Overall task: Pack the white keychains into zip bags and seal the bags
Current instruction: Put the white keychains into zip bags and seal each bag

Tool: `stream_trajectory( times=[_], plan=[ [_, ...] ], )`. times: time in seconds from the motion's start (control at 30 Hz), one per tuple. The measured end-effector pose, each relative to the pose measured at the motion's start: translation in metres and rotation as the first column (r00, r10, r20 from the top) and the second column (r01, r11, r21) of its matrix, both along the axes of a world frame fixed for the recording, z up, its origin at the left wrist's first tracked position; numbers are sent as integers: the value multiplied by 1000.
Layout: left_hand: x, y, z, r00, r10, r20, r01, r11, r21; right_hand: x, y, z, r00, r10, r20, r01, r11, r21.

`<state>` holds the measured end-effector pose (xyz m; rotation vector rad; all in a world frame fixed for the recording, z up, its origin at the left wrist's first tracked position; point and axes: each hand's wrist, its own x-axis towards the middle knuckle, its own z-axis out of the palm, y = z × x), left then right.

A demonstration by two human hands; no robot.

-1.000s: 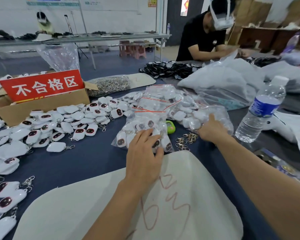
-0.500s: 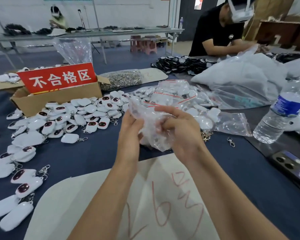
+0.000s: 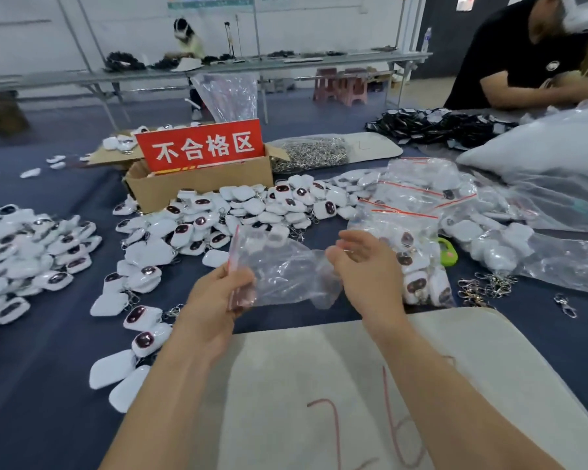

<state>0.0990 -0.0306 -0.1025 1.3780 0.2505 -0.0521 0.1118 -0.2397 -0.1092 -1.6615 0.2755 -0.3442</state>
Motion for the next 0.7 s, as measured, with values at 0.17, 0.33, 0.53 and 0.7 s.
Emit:
stream_trajectory(
  times=[0.17, 0.33, 0.53, 0.7],
  plan=[
    [-1, -9, -10, 848, 356, 393, -511, 745, 428, -27, 29, -2, 959, 177, 223, -123, 963, -238],
    [-18, -35, -16, 878, -81, 472, -352, 559, 751, -29, 49, -5, 891, 416, 183, -372, 898, -233],
    [-19, -35, -12, 825, -236, 513, -221, 700, 679, -16, 26, -5, 888, 423, 180, -376, 894, -245],
    [-24, -32, 2, 613, 1, 790, -678, 515, 525, -12, 18, -15, 931, 235, 281, -111, 912, -394]
  ],
)
